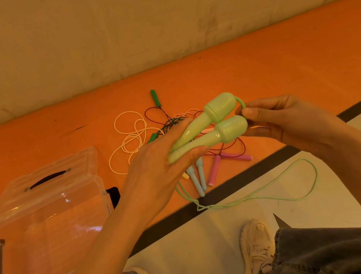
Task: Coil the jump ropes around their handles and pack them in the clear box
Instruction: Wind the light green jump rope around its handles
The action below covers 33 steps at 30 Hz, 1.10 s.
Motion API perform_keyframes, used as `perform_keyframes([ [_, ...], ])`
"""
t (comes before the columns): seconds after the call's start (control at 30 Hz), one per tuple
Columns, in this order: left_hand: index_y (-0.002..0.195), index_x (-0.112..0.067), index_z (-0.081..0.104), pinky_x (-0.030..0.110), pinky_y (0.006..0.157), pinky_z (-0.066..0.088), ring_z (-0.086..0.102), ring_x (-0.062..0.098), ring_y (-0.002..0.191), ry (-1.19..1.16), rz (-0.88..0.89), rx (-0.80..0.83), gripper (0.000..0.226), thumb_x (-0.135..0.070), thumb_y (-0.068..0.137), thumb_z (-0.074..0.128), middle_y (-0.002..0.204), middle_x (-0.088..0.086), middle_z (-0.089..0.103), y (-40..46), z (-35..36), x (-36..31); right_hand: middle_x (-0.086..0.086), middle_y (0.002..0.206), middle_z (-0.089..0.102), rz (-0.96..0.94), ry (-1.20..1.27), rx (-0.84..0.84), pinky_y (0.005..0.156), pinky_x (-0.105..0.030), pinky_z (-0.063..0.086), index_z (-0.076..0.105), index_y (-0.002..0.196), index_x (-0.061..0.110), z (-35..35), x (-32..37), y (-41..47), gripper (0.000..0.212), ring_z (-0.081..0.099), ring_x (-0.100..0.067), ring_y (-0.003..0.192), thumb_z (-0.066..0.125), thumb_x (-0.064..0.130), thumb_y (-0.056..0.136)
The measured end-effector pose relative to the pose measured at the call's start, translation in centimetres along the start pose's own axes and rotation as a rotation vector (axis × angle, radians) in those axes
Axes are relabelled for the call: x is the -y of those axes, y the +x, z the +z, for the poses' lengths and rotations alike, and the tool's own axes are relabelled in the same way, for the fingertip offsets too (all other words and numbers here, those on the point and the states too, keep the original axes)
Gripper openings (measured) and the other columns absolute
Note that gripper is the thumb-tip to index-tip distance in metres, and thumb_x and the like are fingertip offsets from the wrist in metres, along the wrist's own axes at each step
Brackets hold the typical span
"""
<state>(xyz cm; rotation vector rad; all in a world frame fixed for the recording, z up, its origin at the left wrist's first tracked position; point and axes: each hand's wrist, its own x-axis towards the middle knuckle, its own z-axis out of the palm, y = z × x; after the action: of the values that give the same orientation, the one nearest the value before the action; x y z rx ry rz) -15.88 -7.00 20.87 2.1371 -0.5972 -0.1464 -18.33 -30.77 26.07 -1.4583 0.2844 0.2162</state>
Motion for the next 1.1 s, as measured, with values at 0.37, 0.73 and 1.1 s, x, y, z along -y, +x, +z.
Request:
perform_keyframes([
  [0.37,0.12,-0.06,0.036,0.034,0.069,0.047,0.06,0.007,0.084,-0.082,0.002,-0.084,0.048,-0.073,0.075,0.044,0.104,-0.025,0.057,0.6,-0.2,-1.5,-0.004,0.107,0.072,0.151,-0.259,-0.103,0.061,-0.017,0.056,0.062,0.118,0.012,1.1,-2.9,0.4,0.026,0.071,-0.013,0.08,0.054,0.008,0.093],
  [0.73,0.135,-0.048,0.044,0.042,0.075,0.05,0.062,0.009,0.09,0.021,-0.052,-0.191,0.062,-0.073,0.079,0.047,0.106,-0.013,0.066,0.7,-0.3,-0.5,-0.003,0.083,0.072,0.028,-0.467,0.179,0.078,-0.026,0.055,0.066,0.105,0.012,7.4,-5.9,-1.7,0.021,0.068,-0.01,0.077,0.067,0.02,0.086],
  [1.1,0.138,-0.052,0.037,0.038,0.079,0.047,0.056,0.011,0.1,0.196,-0.059,-0.036,0.057,-0.072,0.085,0.038,0.115,-0.012,0.062,0.3,0.3,-0.2,0.013,0.065,0.058,-0.401,-0.947,0.095,0.053,-0.024,0.04,0.063,0.081,0.034,5.6,-1.6,-4.2,0.027,0.053,-0.008,0.058,0.045,0.054,0.082],
])
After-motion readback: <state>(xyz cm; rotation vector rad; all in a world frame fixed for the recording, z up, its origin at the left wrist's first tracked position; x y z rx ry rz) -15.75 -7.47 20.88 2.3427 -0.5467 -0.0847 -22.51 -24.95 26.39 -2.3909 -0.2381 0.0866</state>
